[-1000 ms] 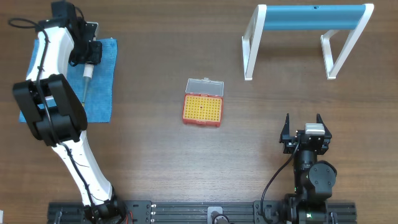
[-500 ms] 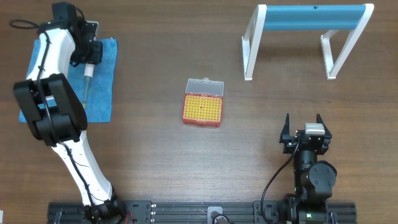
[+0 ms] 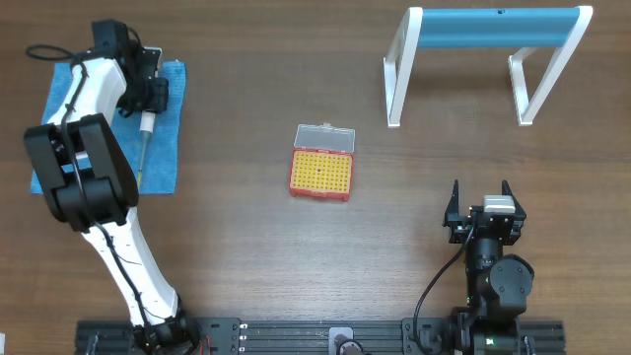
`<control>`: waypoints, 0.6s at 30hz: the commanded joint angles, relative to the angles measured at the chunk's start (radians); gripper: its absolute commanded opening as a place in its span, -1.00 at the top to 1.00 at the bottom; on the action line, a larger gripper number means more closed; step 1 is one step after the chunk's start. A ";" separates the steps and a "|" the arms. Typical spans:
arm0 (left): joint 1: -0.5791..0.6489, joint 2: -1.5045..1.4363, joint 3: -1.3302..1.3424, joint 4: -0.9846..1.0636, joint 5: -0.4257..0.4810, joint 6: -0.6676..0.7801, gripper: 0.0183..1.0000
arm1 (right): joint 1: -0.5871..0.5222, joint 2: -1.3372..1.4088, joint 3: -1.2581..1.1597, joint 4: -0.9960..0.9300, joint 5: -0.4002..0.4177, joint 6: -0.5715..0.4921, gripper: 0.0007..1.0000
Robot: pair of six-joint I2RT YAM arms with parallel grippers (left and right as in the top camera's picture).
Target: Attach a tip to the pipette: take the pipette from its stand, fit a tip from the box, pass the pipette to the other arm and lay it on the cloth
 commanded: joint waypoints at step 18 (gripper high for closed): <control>0.005 0.018 -0.036 0.029 -0.011 0.006 -0.40 | 0.007 -0.008 -0.006 -0.002 0.009 0.023 -0.55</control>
